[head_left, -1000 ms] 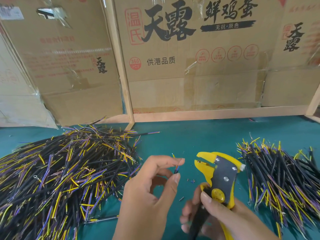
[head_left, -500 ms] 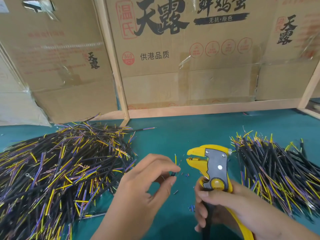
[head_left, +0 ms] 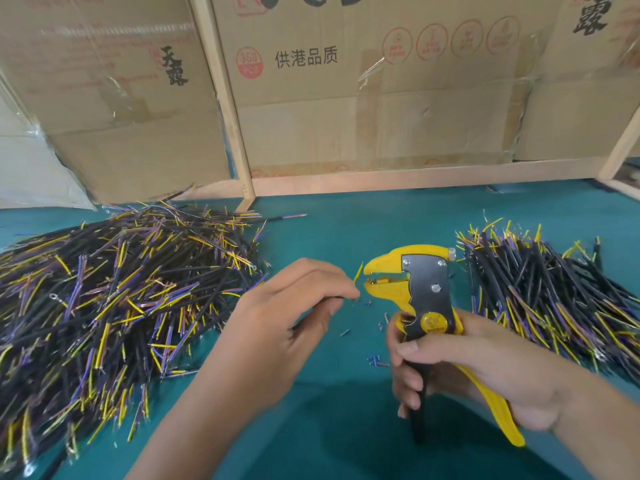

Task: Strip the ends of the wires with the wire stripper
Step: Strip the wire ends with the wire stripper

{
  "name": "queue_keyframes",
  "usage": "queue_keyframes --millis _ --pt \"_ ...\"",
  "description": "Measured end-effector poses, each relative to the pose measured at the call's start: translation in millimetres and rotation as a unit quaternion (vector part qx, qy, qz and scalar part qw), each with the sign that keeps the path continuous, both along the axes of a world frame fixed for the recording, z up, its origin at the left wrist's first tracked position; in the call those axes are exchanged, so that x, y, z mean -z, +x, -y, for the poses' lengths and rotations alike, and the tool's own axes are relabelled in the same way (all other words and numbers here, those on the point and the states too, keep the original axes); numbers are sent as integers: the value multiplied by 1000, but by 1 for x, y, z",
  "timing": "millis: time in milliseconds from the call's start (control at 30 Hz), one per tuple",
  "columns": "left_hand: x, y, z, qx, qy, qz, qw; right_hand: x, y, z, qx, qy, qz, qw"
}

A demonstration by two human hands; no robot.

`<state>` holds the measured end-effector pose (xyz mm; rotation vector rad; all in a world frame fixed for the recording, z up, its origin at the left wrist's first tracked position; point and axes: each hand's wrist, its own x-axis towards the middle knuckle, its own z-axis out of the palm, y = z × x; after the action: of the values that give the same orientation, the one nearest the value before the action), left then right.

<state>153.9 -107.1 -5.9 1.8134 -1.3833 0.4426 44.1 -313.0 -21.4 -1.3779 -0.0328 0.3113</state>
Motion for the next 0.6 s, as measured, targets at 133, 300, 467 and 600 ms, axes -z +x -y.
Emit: queue_keyframes --millis 133,300,467,600 --pt "0 0 0 6 2 3 1000 1 0 1 -20 -5 4 1000" --pt "1 -1 -1 9 -1 3 1000 1 -1 1 -25 -21 5 999" --pt "-1 -1 -2 4 -8 3 1000 3 -2 -2 -19 -24 -2 1000" --pt "-1 0 -2 1 -9 12 1000 4 -2 -6 -15 -12 -14 1000"
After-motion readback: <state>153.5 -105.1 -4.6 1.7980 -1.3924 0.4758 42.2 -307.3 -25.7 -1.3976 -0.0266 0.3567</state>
